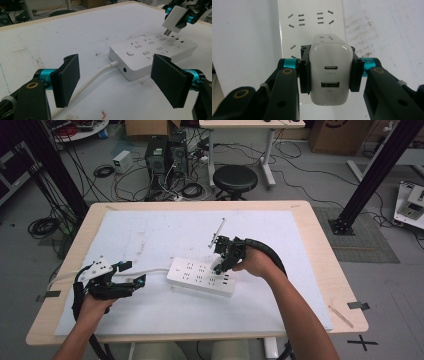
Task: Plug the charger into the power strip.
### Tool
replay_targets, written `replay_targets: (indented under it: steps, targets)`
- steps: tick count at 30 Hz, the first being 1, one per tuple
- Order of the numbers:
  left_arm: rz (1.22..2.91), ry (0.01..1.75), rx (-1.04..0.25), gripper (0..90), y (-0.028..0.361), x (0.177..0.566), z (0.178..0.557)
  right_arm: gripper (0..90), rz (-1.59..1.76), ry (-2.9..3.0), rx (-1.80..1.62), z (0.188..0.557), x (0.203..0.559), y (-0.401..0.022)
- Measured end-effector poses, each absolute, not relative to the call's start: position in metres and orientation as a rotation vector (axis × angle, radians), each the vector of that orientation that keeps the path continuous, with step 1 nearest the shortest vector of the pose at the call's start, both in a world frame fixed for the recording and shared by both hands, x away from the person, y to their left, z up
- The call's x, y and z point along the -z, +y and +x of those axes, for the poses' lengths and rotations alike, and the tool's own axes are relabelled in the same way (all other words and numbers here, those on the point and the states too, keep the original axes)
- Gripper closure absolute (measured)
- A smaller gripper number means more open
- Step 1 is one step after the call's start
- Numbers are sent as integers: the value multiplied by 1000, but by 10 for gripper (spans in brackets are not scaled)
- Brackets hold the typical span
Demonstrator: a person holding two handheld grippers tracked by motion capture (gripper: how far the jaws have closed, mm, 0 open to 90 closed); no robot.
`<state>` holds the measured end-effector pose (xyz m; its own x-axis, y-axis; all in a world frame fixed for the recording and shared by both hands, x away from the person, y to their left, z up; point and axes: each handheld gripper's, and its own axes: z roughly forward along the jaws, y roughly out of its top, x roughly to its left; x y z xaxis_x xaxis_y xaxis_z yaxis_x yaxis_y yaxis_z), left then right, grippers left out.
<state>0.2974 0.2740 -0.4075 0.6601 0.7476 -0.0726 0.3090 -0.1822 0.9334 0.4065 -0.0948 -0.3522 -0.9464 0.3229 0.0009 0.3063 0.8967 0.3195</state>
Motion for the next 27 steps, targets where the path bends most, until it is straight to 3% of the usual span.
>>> replay_targets:
  steps: [27]
  targets:
    - [1764,852,-472,235,271,412,301,634,362,3011,-109,405,357,-47]
